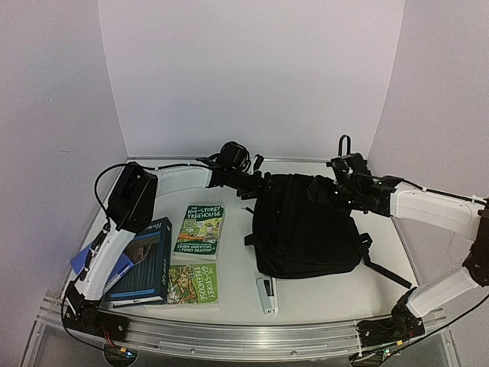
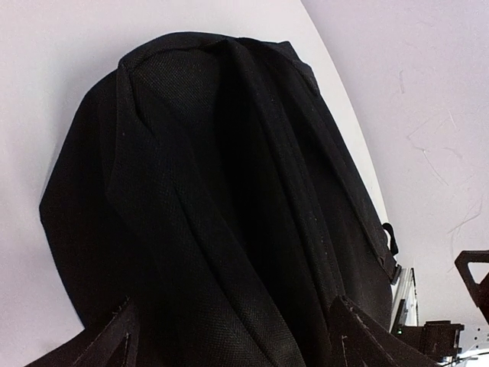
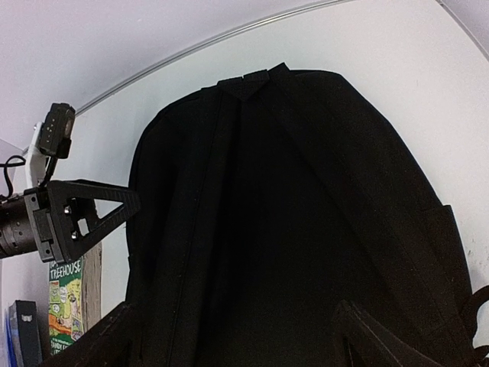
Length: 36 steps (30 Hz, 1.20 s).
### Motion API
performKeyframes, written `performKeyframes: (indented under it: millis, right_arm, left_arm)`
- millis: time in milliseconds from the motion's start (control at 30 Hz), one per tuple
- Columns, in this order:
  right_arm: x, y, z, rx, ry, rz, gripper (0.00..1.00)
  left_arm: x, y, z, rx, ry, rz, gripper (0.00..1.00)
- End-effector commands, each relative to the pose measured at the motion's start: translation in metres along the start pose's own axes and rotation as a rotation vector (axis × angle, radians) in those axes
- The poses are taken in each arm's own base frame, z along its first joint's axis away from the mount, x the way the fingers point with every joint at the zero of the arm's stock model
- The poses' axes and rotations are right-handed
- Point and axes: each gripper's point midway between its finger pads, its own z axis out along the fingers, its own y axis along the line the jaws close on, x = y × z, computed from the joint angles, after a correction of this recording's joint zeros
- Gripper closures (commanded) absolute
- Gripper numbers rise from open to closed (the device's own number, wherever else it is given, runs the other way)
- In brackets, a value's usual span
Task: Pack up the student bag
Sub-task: Adjust the student bag at the center of the board.
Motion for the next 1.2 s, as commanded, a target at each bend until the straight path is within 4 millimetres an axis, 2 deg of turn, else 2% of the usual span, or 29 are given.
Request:
performKeyframes:
  millis: [0,200,267,367,433,567,733,900,1033,1100,1167]
  right_arm:
    - [0.0,0.005,0.001,-0.026,-0.004,0.012,0.15]
    - [0.006,0.003,0.0,-0.033,0.01,0.021,0.17]
    - [0.006,0.003,-0.001,-0.036,0.01,0.025,0.18]
    - [0.005,0.005,-0.003,-0.047,0.009,0.03,0.19]
    - [0.004,0.005,-0.005,-0.051,0.008,0.033,0.19]
    - [0.003,0.007,-0.009,-0.064,0.005,0.042,0.2]
    - [-0.002,0.009,-0.022,-0.096,-0.012,0.069,0.21]
    - [-0.008,0.013,-0.035,-0.135,-0.026,0.09,0.21]
    - [-0.009,0.015,-0.039,-0.156,-0.025,0.1,0.2]
    - [-0.008,0.016,-0.04,-0.159,-0.023,0.101,0.2]
    - [-0.007,0.015,-0.039,-0.158,-0.019,0.102,0.2]
  left_arm:
    - [-0.03,-0.004,0.0,0.003,-0.096,0.06,0.16]
    - [-0.029,-0.011,0.006,0.058,-0.077,0.061,0.37]
    - [-0.032,-0.012,0.005,0.053,-0.088,0.071,0.54]
    - [-0.04,-0.016,-0.001,0.048,-0.113,0.085,0.84]
    - [-0.052,-0.026,-0.011,0.053,-0.152,0.109,0.97]
    - [-0.083,-0.057,-0.04,0.066,-0.256,0.187,1.0]
    - [-0.124,-0.114,-0.102,0.071,-0.417,0.351,1.0]
    - [-0.149,-0.155,-0.165,0.012,-0.553,0.5,1.0]
    - [-0.156,-0.176,-0.204,-0.046,-0.624,0.608,1.0]
    - [-0.153,-0.187,-0.222,-0.058,-0.655,0.681,1.0]
    - [-0.145,-0.197,-0.23,-0.087,-0.676,0.787,1.0]
